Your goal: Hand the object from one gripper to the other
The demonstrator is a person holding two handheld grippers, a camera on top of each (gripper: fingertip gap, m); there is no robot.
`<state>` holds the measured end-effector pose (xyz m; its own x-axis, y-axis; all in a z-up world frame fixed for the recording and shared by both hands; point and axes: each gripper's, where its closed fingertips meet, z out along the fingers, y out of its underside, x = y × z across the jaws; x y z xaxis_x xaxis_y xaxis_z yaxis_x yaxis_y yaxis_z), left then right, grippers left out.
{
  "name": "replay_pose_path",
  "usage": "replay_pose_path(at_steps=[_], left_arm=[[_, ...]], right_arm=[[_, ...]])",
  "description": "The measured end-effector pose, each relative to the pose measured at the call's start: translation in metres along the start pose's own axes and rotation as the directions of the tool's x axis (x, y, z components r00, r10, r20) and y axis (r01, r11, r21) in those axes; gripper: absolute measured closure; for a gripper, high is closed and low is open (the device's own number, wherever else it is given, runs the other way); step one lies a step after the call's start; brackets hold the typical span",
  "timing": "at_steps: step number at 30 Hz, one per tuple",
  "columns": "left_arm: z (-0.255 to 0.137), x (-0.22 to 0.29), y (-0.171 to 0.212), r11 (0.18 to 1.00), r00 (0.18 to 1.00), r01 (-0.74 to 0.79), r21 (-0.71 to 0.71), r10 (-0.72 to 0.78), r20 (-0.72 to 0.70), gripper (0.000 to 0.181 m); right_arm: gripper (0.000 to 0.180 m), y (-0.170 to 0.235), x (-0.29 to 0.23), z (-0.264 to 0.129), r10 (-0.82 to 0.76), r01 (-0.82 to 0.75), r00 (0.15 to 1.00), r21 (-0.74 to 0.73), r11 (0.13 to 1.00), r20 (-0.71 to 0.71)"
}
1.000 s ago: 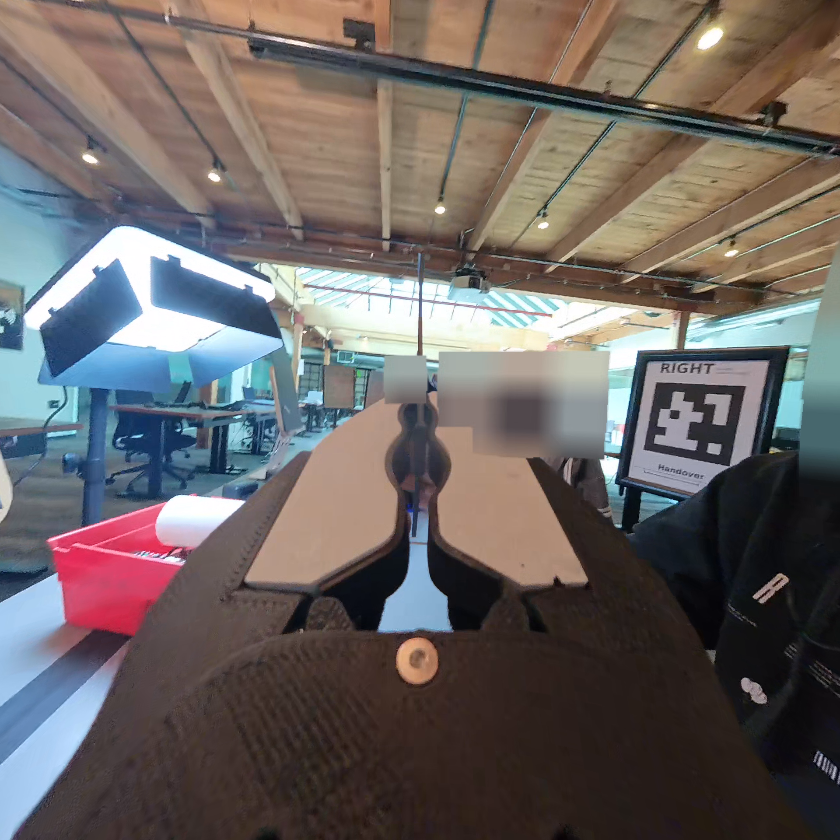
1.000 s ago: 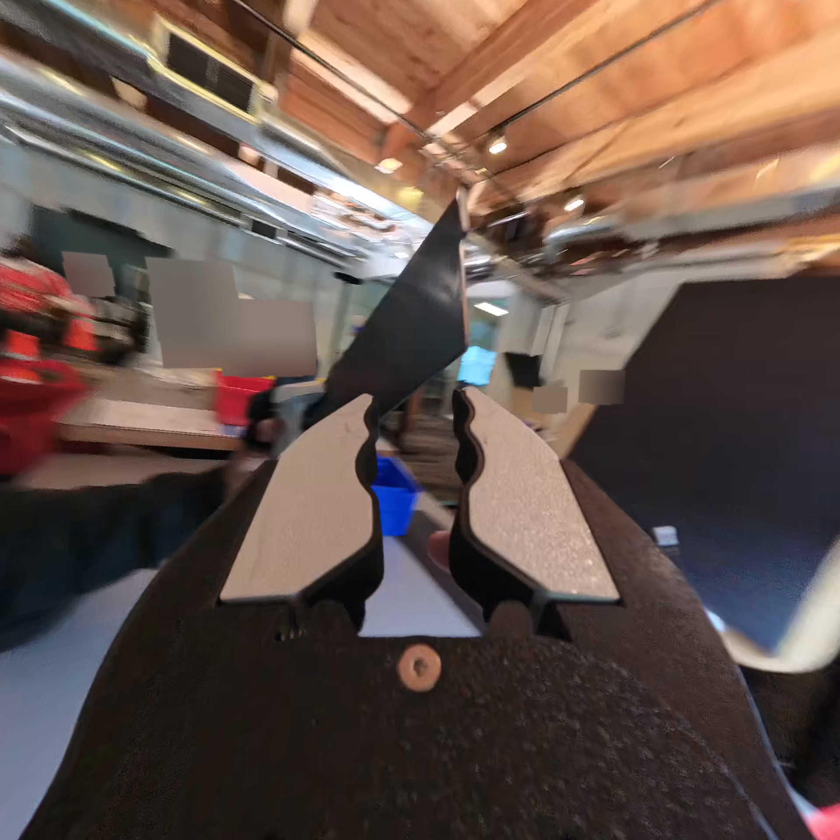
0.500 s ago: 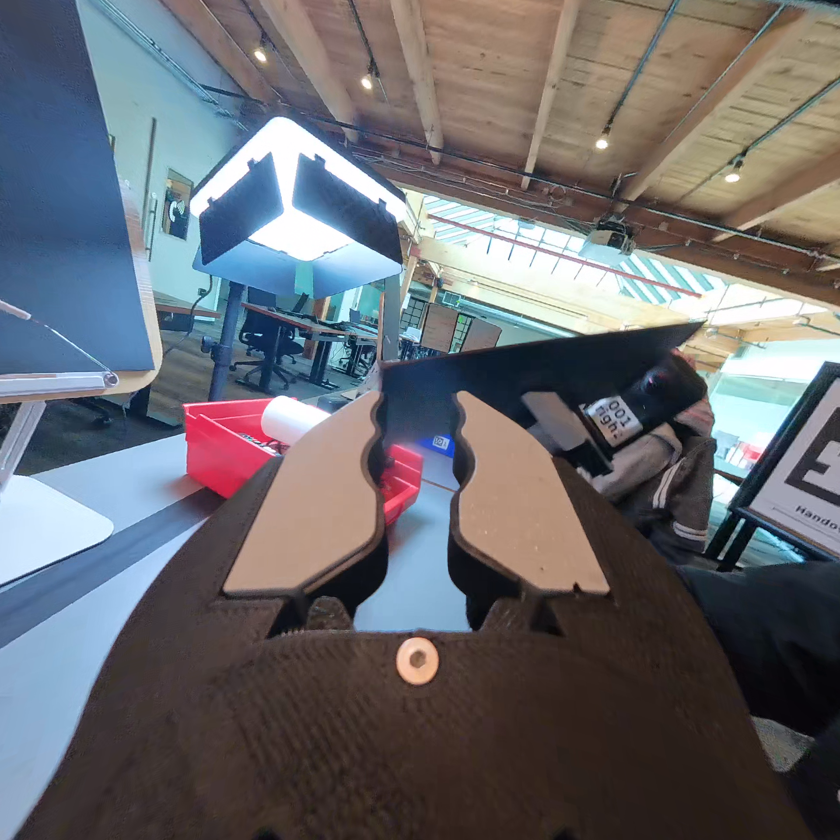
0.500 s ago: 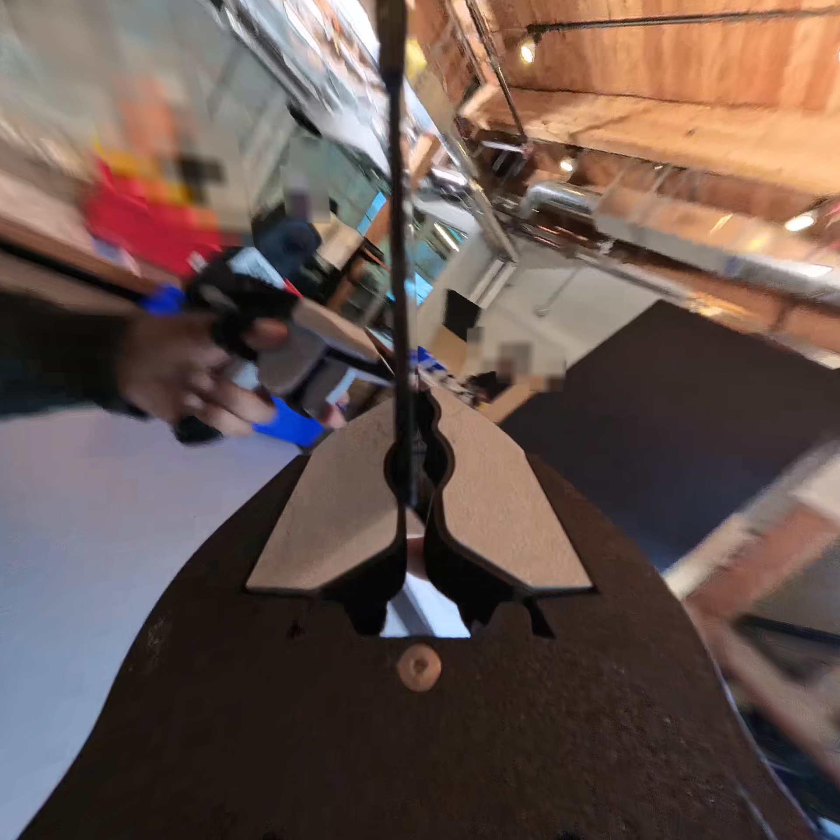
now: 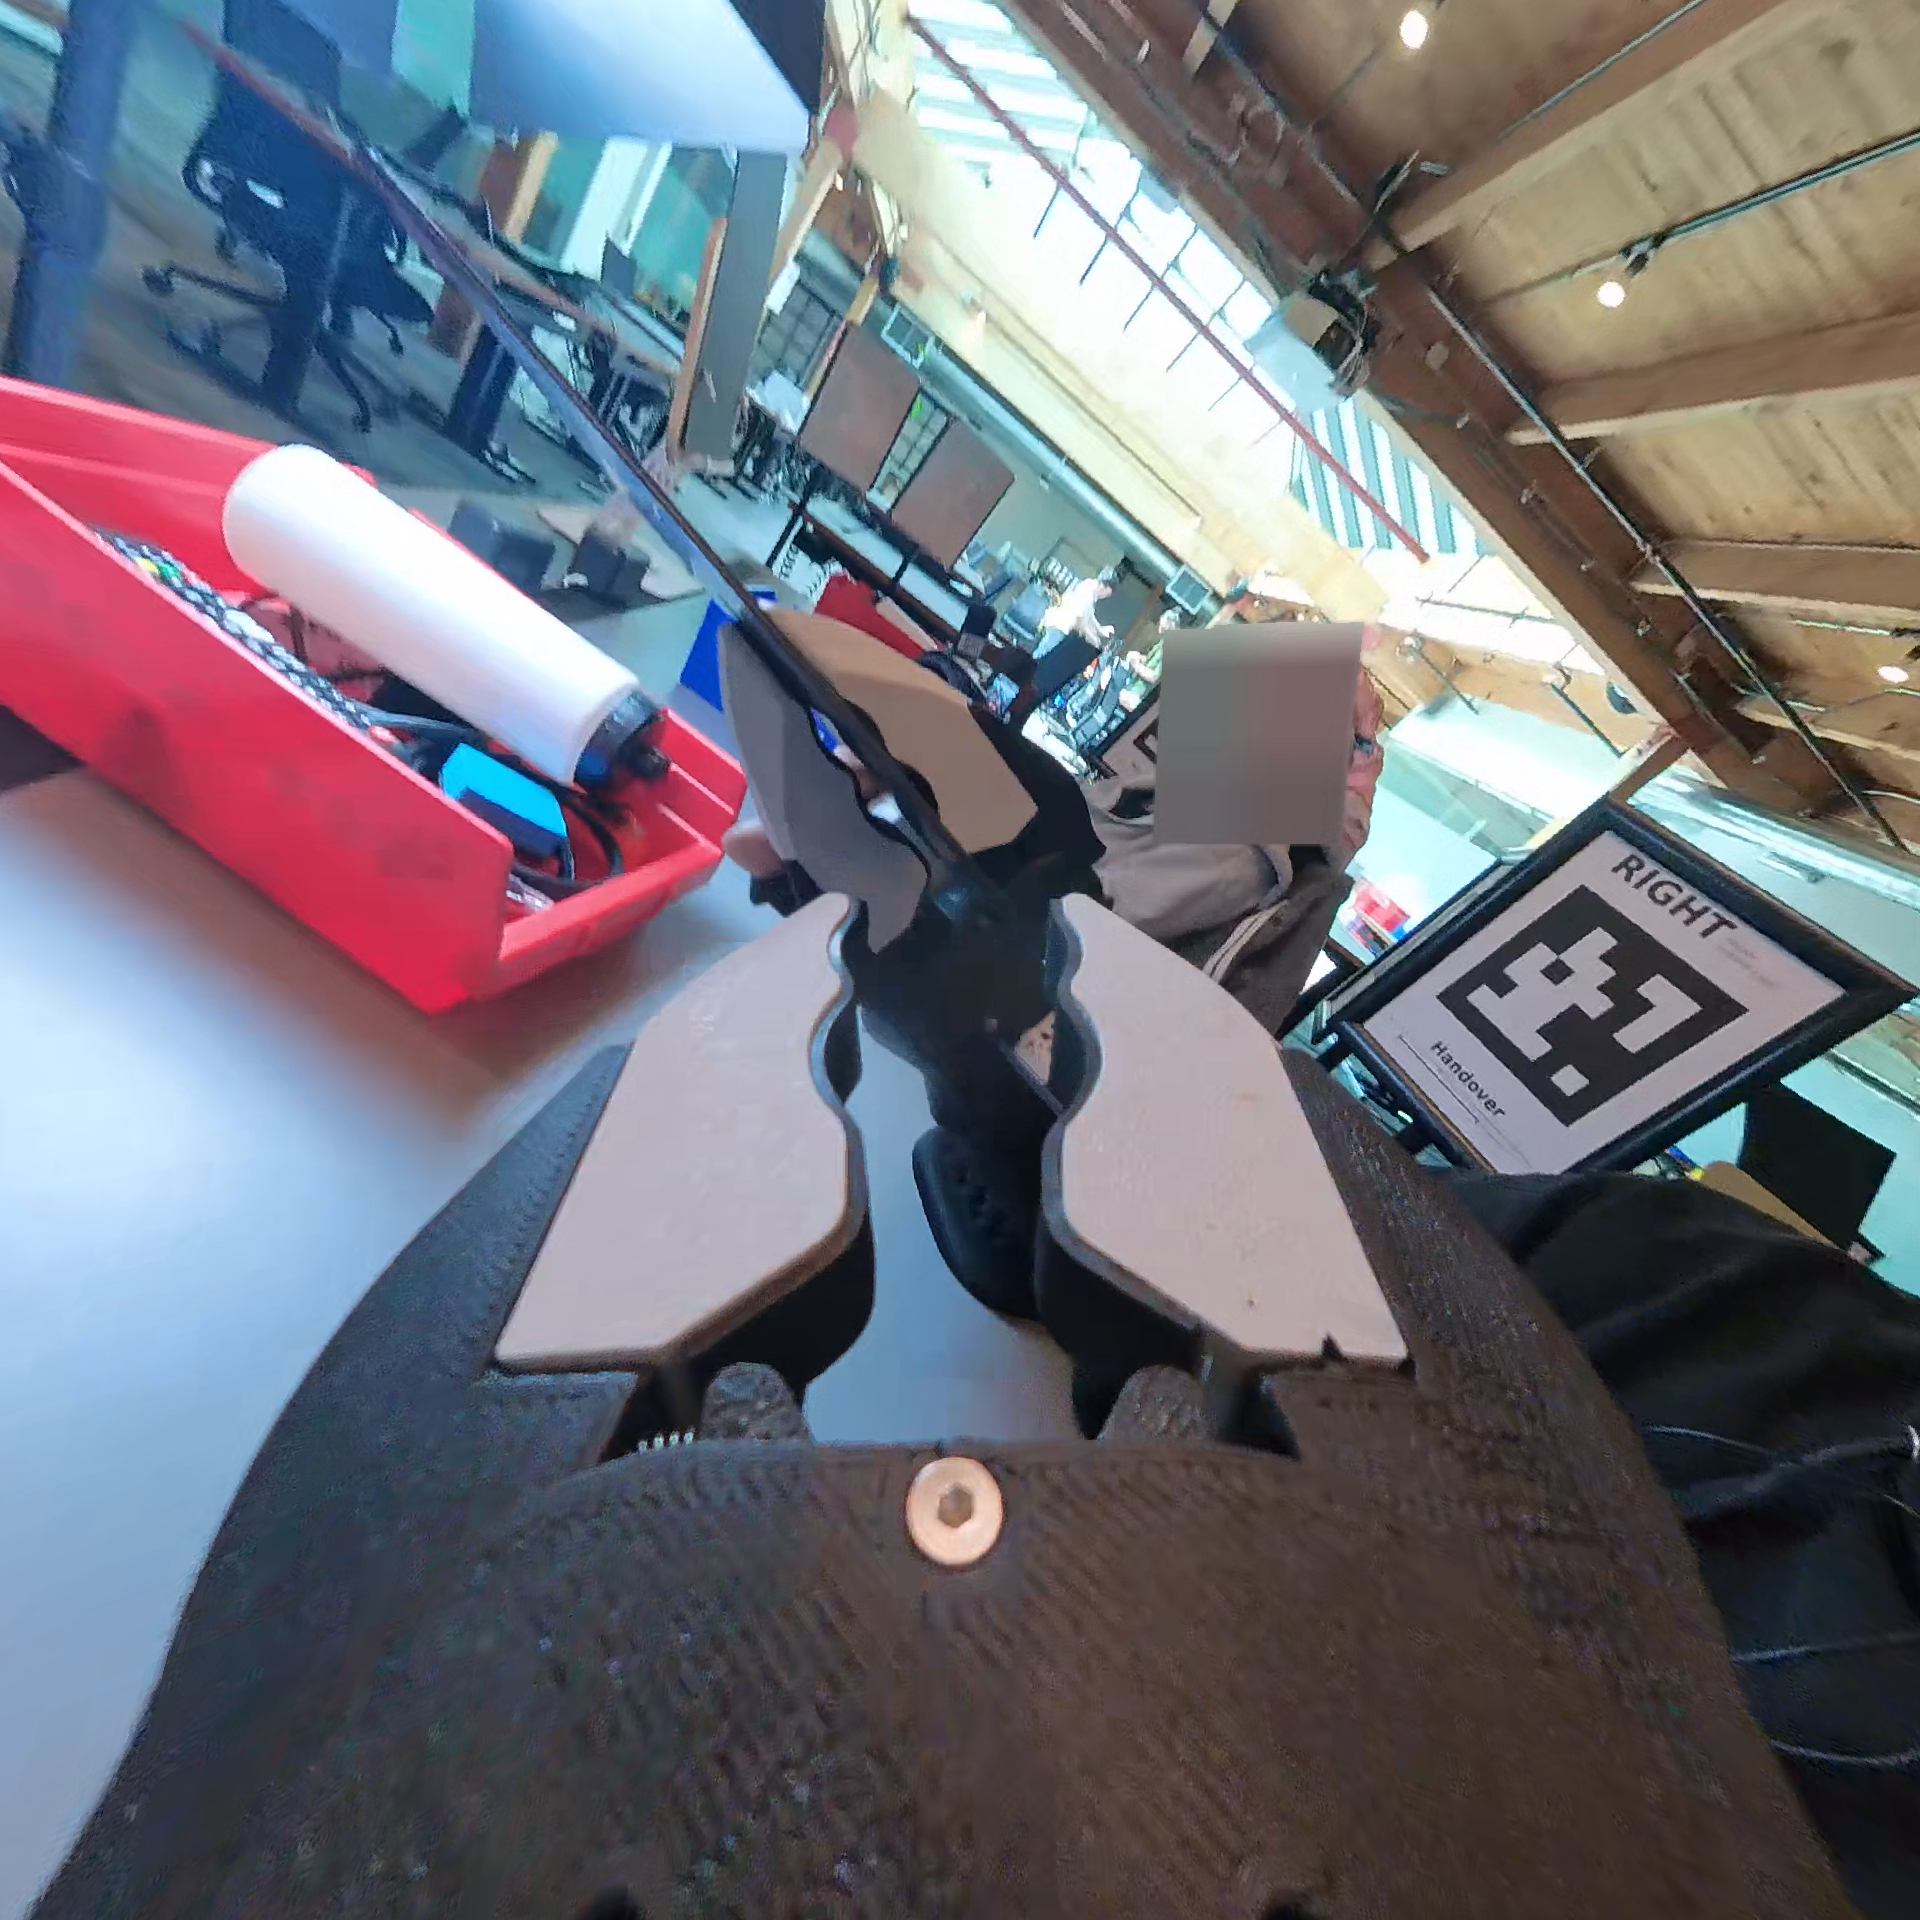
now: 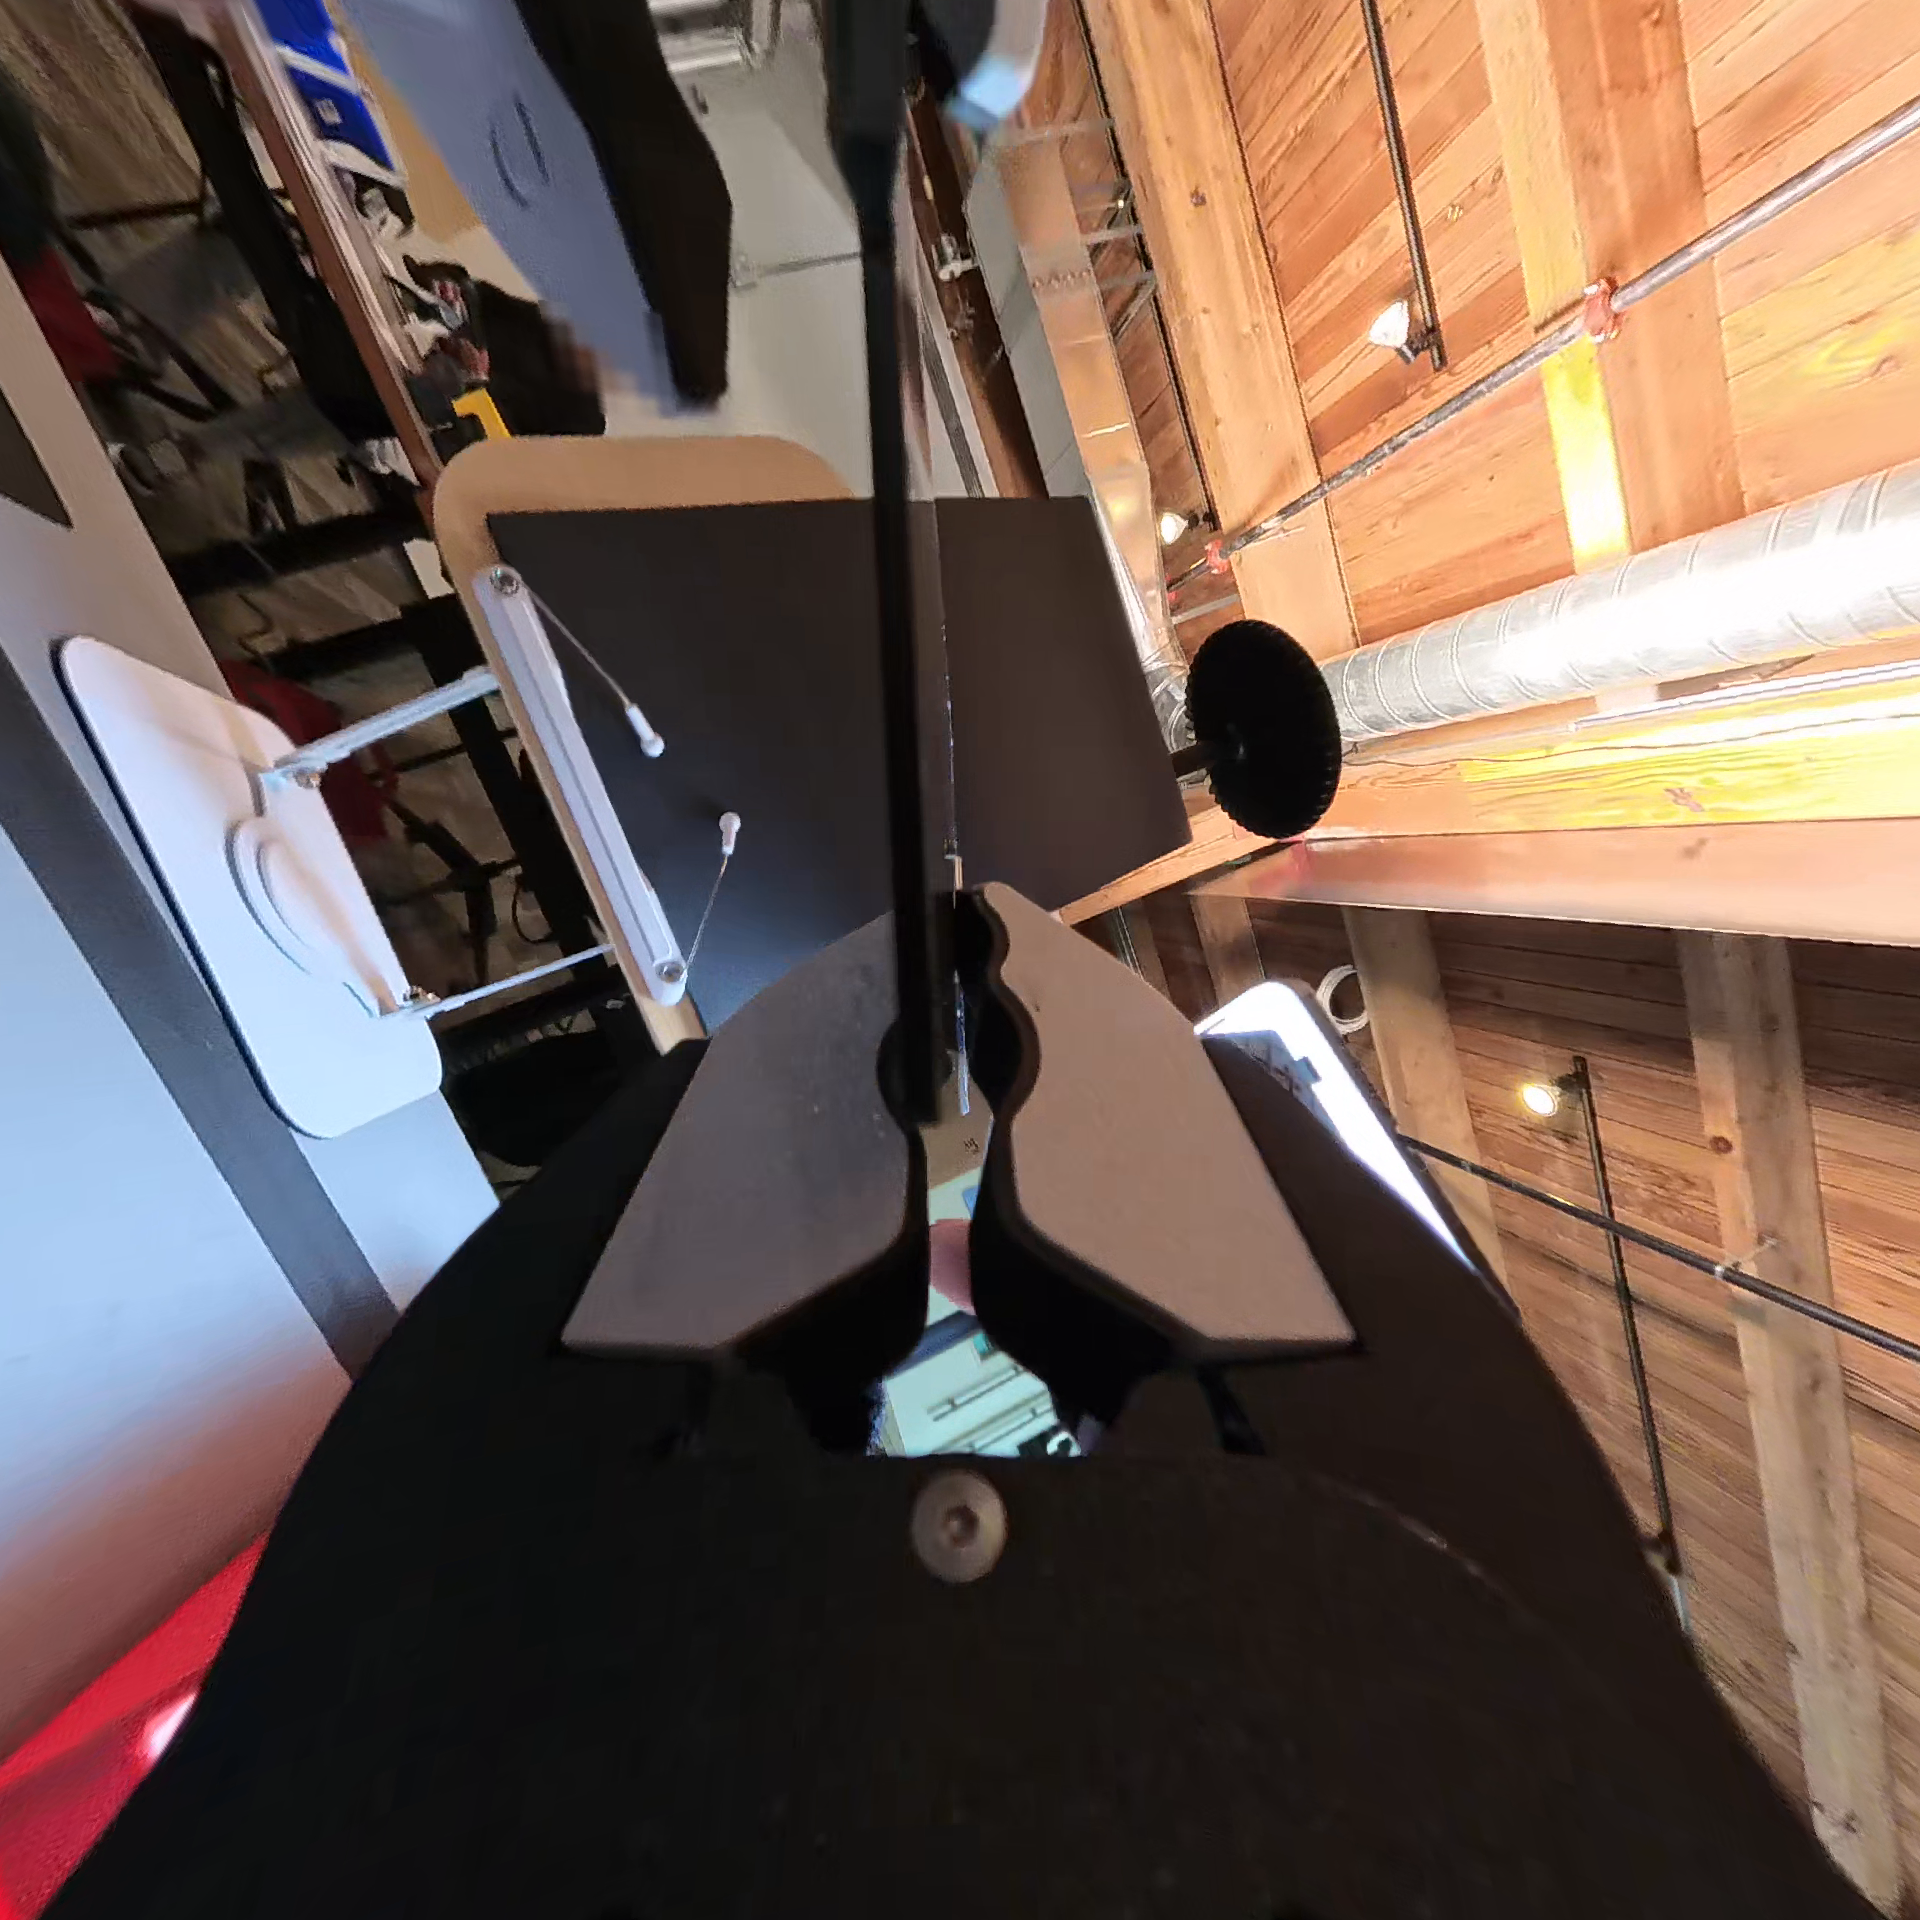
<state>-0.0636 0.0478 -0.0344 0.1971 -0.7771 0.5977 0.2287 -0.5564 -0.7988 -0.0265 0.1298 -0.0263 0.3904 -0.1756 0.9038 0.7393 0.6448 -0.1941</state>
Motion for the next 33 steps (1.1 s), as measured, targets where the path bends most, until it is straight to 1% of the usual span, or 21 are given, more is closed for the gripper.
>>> replay_pose_path(at_steps=[2, 4, 6, 8, 10, 12, 13, 16, 19, 22, 24, 25, 26, 28, 29, 31, 33], left_arm=[[0.004, -0.003, 0.009, 0.999, 1.000, 0.003, -0.041, -0.003, 0.000, 0.156], [0.008, -0.007, 0.014, 0.998, 1.000, -0.026, -0.055, 0.026, 0.004, 0.172], [0.009, -0.012, 0.020, 0.995, 0.998, -0.064, -0.078, 0.065, 0.010, 0.172], [0.006, -0.018, 0.017, 0.993, 0.995, -0.093, -0.067, 0.095, 0.023, 0.174], [-0.002, -0.027, 0.010, 0.990, 0.988, -0.131, -0.053, 0.135, 0.071, 0.176], [-0.014, -0.036, 0.004, 0.974, 0.963, -0.214, -0.076, 0.224, 0.152, 0.177], [-0.020, -0.039, 0.001, 0.962, 0.945, -0.256, -0.100, 0.270, 0.184, 0.177], [-0.036, -0.041, -0.007, 0.927, 0.892, -0.342, -0.156, 0.372, 0.256, 0.178], [-0.046, -0.041, -0.010, 0.898, 0.852, -0.389, -0.206, 0.436, 0.289, 0.178], [-0.058, -0.042, -0.016, 0.878, 0.817, -0.418, -0.232, 0.475, 0.327, 0.179], [-0.064, -0.040, -0.018, 0.874, 0.811, -0.421, -0.245, 0.483, 0.331, 0.179], [-0.067, -0.039, -0.020, 0.873, 0.808, -0.421, -0.245, 0.484, 0.337, 0.179], [-0.070, -0.039, -0.022, 0.876, 0.806, -0.417, -0.242, 0.480, 0.347, 0.179], [-0.076, -0.041, -0.026, 0.886, 0.804, -0.401, -0.233, 0.462, 0.375, 0.179], [-0.080, -0.042, -0.027, 0.892, 0.806, -0.389, -0.229, 0.450, 0.385, 0.179], [-0.084, -0.044, -0.028, 0.905, 0.815, -0.364, -0.220, 0.424, 0.394, 0.179], [-0.084, -0.047, -0.024, 0.910, 0.823, -0.339, -0.238, 0.409, 0.394, 0.179]], right_arm=[[0.177, 0.010, -0.008, 0.001, -0.008, 0.008, 1.000, -0.021, 1.000, 0.014], [0.177, 0.016, -0.017, 0.002, -0.017, 0.018, 0.999, -0.037, 0.999, 0.034], [0.177, 0.017, -0.023, 0.002, -0.009, 0.011, 0.999, -0.046, 0.999, 0.046], [0.176, 0.018, -0.021, 0.003, 0.023, -0.020, 0.999, -0.058, 0.998, 0.048], [0.159, 0.015, -0.025, 0.003, 0.086, -0.080, 0.988, -0.050, 0.996, 0.127], [0.145, 0.007, -0.033, -0.001, 0.122, -0.127, 0.966, 0.007, 0.992, 0.226], [0.142, 0.004, -0.038, -0.005, 0.131, -0.145, 0.952, 0.034, 0.989, 0.278], [0.141, -0.005, -0.051, -0.013, 0.164, -0.211, 0.898, 0.072, 0.975, 0.409], [0.139, -0.015, -0.058, -0.016, 0.147, -0.203, 0.872, 0.072, 0.976, 0.468], [0.139, -0.021, -0.070, -0.024, 0.148, -0.210, 0.810, 0.045, 0.977, 0.567], [0.137, -0.023, -0.070, -0.023, 0.141, -0.197, 0.815, 0.039, 0.980, 0.563], [0.131, -0.026, -0.067, -0.020, 0.144, -0.199, 0.830, 0.044, 0.979, 0.539], [0.120, -0.028, -0.065, -0.017, 0.154, -0.205, 0.847, 0.045, 0.978, 0.509], [0.091, -0.030, -0.060, -0.008, 0.166, -0.193, 0.885, 0.018, 0.981, 0.435], [0.083, -0.029, -0.060, -0.005, 0.168, -0.182, 0.894, -0.005, 0.983, 0.416], [0.072, -0.029, -0.066, 0.000, 0.184, -0.175, 0.902, -0.058, 0.983, 0.392], [0.067, -0.028, -0.077, 0.002, 0.167, -0.140, 0.907, -0.097, 0.985, 0.387]])
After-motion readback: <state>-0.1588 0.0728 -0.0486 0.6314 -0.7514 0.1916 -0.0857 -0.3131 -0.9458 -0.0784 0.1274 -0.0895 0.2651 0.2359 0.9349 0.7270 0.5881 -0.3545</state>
